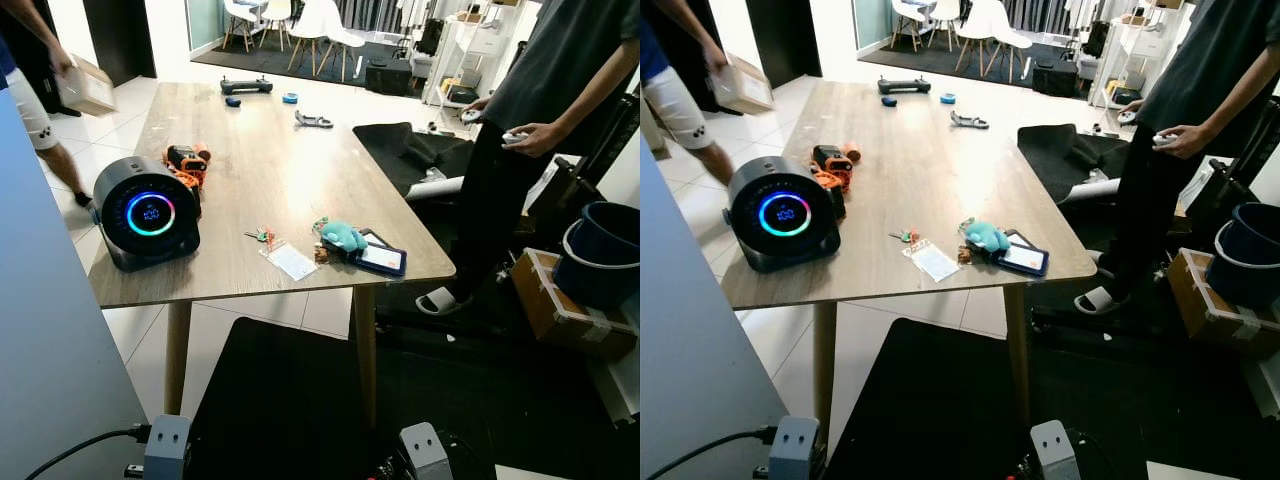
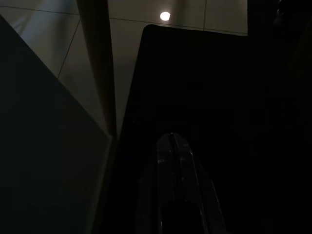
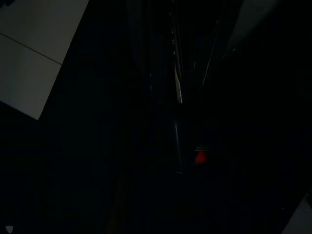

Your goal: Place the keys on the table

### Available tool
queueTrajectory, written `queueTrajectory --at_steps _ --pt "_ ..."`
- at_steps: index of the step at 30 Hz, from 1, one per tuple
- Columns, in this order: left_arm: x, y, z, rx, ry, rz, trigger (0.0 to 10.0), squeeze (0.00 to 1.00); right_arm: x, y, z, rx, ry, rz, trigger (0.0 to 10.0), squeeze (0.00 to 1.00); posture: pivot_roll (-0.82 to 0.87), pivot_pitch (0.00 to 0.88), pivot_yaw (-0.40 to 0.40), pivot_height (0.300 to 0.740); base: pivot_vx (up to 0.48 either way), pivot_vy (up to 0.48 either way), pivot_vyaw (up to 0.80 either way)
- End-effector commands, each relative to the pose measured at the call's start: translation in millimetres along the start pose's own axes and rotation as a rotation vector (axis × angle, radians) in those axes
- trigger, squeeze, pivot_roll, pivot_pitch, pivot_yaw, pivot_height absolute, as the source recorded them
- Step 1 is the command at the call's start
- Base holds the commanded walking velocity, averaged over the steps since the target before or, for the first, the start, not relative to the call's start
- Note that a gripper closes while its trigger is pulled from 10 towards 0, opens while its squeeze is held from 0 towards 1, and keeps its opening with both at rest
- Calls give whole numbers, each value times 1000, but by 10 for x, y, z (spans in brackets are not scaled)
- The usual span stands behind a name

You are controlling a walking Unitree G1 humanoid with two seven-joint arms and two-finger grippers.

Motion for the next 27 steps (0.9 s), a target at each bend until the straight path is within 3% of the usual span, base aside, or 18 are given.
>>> queueTrajectory --at_steps 1,10,13,27 --pt "18 -28 0 4 6 3 10000 0 5 -4 -43 -2 -9 -4 10000 0 131 36 -87 740 0 0 0" --pt "-6 -21 -25 7 6 7 10000 0 -9 55 -72 29 -15 -25 10000 0 120 27 -82 740 0 0 0" --pt "-21 -11 -38 7 4 7 10000 0 -4 93 -97 -12 -16 -65 10000 0 117 24 -81 740 0 0 0" --pt "-64 31 -79 0 -8 1 10000 0 2 49 -97 26 -40 -36 10000 0 111 26 -72 740 0 0 0"
Point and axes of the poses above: a point about 5 cm out from each wrist's last joint towards the gripper, its own x axis pointing back from the gripper into the wrist, its own y axis along the axis of the wrist's last joint, z = x × y, the point moved 2 cm from there along -x, pointing out of the wrist towards the gripper, and after that the axes turned 15 degrees about x, right-handed, at the moved point
